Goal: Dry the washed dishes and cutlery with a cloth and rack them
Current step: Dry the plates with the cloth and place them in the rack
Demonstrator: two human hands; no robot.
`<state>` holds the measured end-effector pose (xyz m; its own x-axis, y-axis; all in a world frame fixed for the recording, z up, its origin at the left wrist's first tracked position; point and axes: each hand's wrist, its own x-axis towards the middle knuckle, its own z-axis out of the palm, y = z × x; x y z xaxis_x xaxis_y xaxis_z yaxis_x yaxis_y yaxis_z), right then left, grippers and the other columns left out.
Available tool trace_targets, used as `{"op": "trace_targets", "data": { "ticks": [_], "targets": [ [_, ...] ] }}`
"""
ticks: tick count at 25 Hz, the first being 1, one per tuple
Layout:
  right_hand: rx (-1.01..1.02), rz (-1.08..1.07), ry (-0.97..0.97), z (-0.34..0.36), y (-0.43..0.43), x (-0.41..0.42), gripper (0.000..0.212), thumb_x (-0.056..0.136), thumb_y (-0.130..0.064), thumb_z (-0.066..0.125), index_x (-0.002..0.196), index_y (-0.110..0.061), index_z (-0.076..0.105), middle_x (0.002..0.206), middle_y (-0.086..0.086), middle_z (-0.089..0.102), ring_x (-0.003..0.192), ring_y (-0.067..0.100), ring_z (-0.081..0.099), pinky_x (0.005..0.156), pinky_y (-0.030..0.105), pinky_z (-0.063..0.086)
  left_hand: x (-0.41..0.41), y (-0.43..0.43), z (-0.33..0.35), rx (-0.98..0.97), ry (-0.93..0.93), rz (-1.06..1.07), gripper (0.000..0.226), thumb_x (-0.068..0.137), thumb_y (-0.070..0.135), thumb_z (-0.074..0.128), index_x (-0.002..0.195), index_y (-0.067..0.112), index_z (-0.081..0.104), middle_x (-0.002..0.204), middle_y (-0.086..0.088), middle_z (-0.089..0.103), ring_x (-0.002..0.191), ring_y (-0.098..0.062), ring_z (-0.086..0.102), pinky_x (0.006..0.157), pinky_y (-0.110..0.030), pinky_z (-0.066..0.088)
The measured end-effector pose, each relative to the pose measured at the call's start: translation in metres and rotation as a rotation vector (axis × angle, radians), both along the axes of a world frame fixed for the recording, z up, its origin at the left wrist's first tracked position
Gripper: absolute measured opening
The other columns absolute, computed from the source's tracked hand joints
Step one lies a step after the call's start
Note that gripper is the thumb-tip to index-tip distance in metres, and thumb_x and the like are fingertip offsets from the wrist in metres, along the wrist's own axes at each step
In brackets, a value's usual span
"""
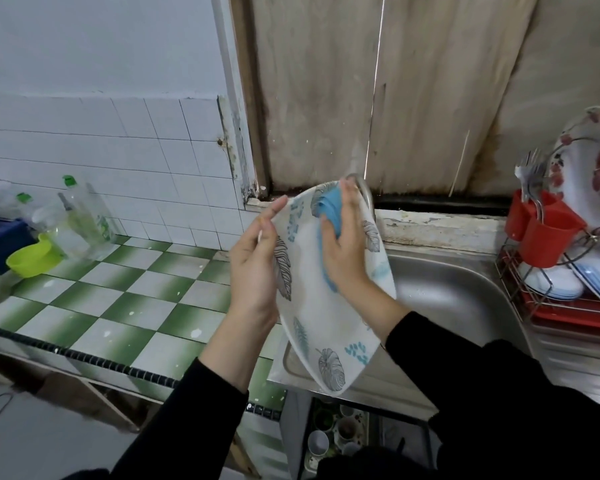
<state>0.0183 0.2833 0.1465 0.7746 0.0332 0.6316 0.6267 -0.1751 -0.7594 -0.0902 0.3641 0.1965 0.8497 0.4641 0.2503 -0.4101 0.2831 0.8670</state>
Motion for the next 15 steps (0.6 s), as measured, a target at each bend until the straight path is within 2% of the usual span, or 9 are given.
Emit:
{"op": "trace_targets", "data": {
  "ticks": [2,4,6,8,10,13,15],
  "targets": [
    [-0.061,0.216,-0.135,-0.003,0.022,-0.043,0.057,0.097,-0.016,0.043,0.148,-0.002,0.023,0.158,0.016,0.019,0.149,0.026,0.014,0.122,0.036,0.015,0.000,0.003,0.000,-0.017,-0.018,-0.017,0.028,0.102,0.017,0.038,0.113,0.016,0.064,0.103,-0.001,0.073,0.097,-0.015,0.067,0.089,-0.027,0.054],
    [-0.233,0.403,-0.335,-0.031,0.016,-0.065,0.059,0.095,-0.013,0.045,0.146,0.007,0.025,0.156,0.023,0.021,0.147,0.035,0.017,0.120,0.046,0.017,-0.001,0.018,0.000,-0.100,-0.032,-0.011,0.028,0.100,0.022,0.042,0.112,0.018,0.066,0.105,-0.007,0.072,0.098,-0.019,0.066,0.094,-0.034,0.053],
    [-0.384,0.445,-0.438,-0.063,-0.009,-0.057,0.061,0.094,-0.017,0.047,0.149,-0.001,0.025,0.156,0.022,0.022,0.147,0.038,0.018,0.119,0.051,0.016,-0.005,0.033,-0.002,-0.116,-0.041,-0.002,0.029,0.092,0.030,0.048,0.111,0.021,0.068,0.108,-0.006,0.071,0.101,-0.021,0.064,0.099,-0.039,0.049],
    [-0.384,0.331,-0.361,-0.081,-0.030,-0.034,0.060,0.098,-0.025,0.045,0.153,-0.016,0.022,0.159,0.014,0.018,0.148,0.035,0.015,0.120,0.051,0.015,-0.008,0.039,-0.003,-0.081,-0.058,-0.023,0.034,0.085,0.034,0.050,0.112,0.022,0.068,0.106,-0.003,0.071,0.100,-0.020,0.063,0.096,-0.037,0.049],
    [-0.235,0.127,-0.204,-0.079,-0.037,-0.008,0.057,0.099,-0.023,0.043,0.152,-0.014,0.023,0.161,0.012,0.016,0.149,0.033,0.011,0.121,0.047,0.014,-0.011,0.040,-0.002,-0.037,-0.072,-0.056,0.037,0.088,0.033,0.049,0.117,0.017,0.065,0.105,0.002,0.072,0.097,-0.017,0.064,0.092,-0.032,0.052],
    [0.032,-0.152,0.002,-0.028,-0.021,0.018,0.059,0.097,-0.016,0.042,0.151,-0.017,0.019,0.162,0.010,0.007,0.150,0.024,0.002,0.119,0.018,0.003,-0.011,0.035,-0.002,0.059,-0.082,-0.099,0.036,0.100,0.018,0.038,0.128,0.002,0.055,0.099,0.015,0.073,0.094,-0.005,0.066,0.085,-0.022,0.053],
    [0.142,-0.190,0.026,0.006,0.003,0.015,0.060,0.097,-0.014,0.043,0.152,-0.011,0.019,0.162,0.011,0.006,0.149,0.019,0.002,0.116,0.013,0.001,-0.013,0.029,-0.002,0.095,-0.084,-0.142,0.035,0.102,0.013,0.035,0.130,0.002,0.053,0.097,0.018,0.073,0.092,-0.003,0.066,0.081,-0.019,0.052]
  ]
}}
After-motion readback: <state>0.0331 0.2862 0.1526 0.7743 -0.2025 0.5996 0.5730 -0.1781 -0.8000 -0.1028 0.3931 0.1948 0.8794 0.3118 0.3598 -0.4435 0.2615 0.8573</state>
